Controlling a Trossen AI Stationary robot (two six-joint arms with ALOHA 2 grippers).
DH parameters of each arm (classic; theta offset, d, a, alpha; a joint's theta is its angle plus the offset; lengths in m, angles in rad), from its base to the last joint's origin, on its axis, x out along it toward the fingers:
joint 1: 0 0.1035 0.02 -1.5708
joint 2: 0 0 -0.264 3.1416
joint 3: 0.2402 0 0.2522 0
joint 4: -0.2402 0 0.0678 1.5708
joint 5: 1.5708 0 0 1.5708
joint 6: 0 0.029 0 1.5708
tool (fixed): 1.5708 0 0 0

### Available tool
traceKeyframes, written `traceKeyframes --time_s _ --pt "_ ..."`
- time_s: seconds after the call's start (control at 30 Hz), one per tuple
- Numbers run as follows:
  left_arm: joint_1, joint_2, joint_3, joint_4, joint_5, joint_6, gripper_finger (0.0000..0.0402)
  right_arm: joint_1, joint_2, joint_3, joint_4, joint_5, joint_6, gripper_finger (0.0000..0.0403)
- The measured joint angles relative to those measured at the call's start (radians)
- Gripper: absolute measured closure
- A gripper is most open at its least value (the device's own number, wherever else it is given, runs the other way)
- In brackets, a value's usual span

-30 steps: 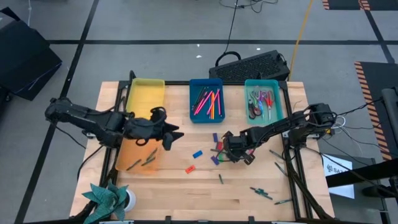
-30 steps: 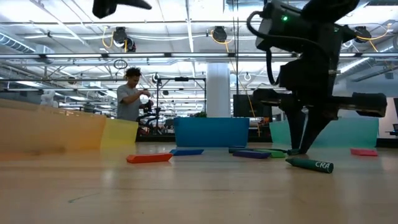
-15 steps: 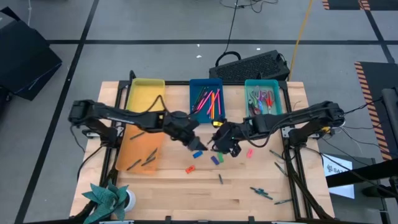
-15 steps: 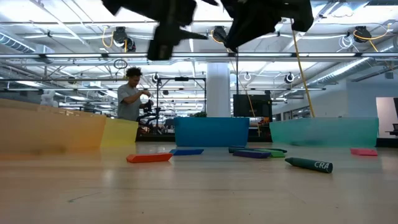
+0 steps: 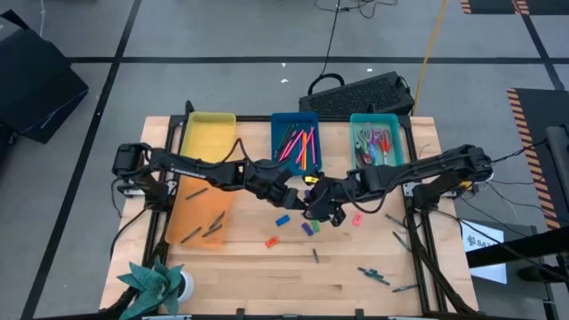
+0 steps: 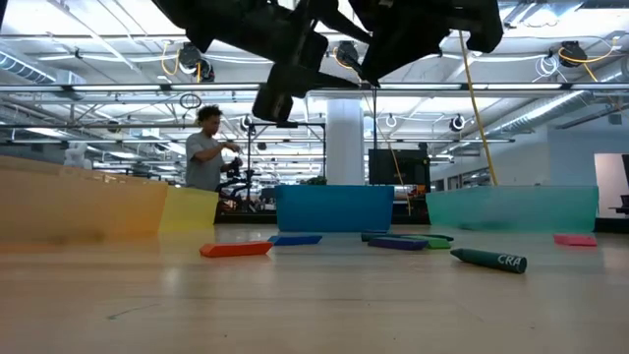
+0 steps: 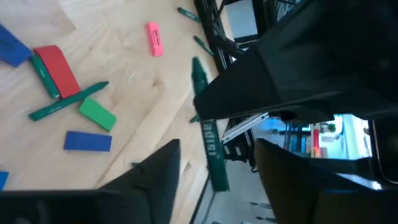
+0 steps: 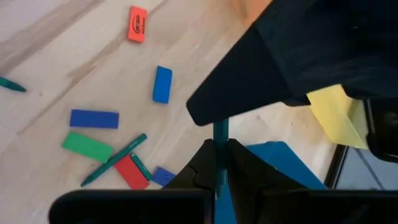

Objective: Sort crayons/erasers/pens/pencils in bins
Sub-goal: Put the green crayon into the orange bin

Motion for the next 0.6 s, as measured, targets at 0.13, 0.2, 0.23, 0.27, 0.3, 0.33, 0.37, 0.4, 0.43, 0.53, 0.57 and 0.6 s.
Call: traceKeyframes --time_s 0.13,0.2,0.23,0.27,0.3,0.33,0.37,0.4,0.43,0.53,0.57,0.6 --pt "0.007 0.002 0.0 0.006 0.001 -0.078 0.0264 0.0 -0.001 0.0 -0.01 0.001 -0.016 0.0389" --pt "0.012 0.001 0.0 0.006 0.007 -0.107 0.0306 0.0 0.0 0.0 -0.015 0.002 -0.028 0.0386" --pt "0.014 0.001 0.0 0.006 0.01 -0.11 0.0328 0.0 -0.001 -0.002 -0.009 0.007 -0.039 0.0385" --pt "0.015 0.001 0.0 0.003 0.009 -0.116 0.0351 0.0 -0.001 -0.004 -0.007 0.021 -0.053 0.0383" --pt "0.016 0.001 0.0 -0.002 0.005 -0.12 0.037 0.0 -0.001 -0.006 -0.008 0.031 -0.067 0.0382" --pt "0.016 0.001 0.0 -0.002 0.003 -0.124 0.038 0.0 -0.001 -0.009 -0.008 0.04 -0.082 0.0382" --pt "0.016 0.002 0.0 -0.002 0.0 -0.124 0.0382 0.001 -0.001 -0.01 -0.008 0.046 -0.094 0.0382" --pt "0.016 0.002 0.0 -0.002 0.0 -0.123 0.038 0.001 -0.001 -0.01 -0.007 0.047 -0.1 0.0381" --pt "0.015 0.002 0.0 -0.002 0.0 -0.121 0.0376 0.001 -0.001 -0.01 -0.005 0.047 -0.102 0.038" --pt "0.015 0.002 0.0 -0.002 0.001 -0.109 0.0368 0.004 -0.001 -0.01 0.005 0.048 -0.102 0.0371" --pt "0.015 0.002 0.0 -0.003 0.001 -0.099 0.037 0.01 -0.001 -0.011 0.01 0.05 -0.104 0.0364" --pt "0.014 0.001 0.0 -0.003 0.004 -0.09 0.0375 0.017 -0.005 -0.011 0.015 0.052 -0.107 0.0355"
